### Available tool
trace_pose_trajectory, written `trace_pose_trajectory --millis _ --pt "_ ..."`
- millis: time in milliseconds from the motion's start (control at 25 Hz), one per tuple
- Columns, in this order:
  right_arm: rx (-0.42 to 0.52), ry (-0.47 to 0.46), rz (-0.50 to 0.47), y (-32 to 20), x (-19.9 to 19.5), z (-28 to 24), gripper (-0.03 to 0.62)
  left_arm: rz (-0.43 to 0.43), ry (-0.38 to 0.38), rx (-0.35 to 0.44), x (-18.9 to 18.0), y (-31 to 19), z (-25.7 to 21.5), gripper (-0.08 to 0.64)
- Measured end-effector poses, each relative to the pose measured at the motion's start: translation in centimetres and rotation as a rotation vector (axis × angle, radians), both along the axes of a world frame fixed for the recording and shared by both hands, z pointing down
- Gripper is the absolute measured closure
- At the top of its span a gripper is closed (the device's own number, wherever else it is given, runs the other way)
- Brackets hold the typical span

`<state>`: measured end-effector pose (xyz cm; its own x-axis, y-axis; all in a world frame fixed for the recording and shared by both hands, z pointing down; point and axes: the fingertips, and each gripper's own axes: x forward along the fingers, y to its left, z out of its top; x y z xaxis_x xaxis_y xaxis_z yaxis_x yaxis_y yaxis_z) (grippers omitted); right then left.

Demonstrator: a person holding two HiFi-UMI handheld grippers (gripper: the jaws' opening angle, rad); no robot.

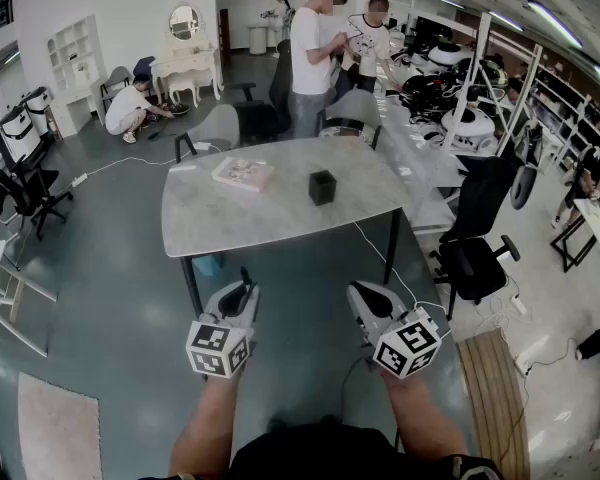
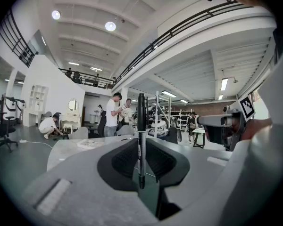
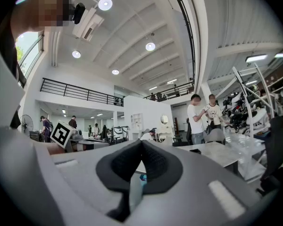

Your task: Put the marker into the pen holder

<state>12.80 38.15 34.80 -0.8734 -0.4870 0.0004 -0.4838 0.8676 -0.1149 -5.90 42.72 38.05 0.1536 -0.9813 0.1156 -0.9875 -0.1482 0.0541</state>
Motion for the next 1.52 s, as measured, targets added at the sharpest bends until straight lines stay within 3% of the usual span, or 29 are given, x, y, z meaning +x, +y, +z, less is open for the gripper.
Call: trace_pose_trajectory --millis 800,1160,1520 --pt "-0.005 0.024 -0.038 0.2 3.8 1.4 0.589 0.059 -0.03 -0.027 5.3 -1.8 1.4 0.505" --pt "-0.022 0.002 -0.03 -2.0 8.8 1.1 0.589 0.056 -0.048 -0.02 9.6 -3.6 0.8 0.505" --pt "-0.064 0.043 -0.042 -2.7 13.3 4.2 0.588 0.05 -0.05 -0.05 14.0 -4.5 2.4 0.505"
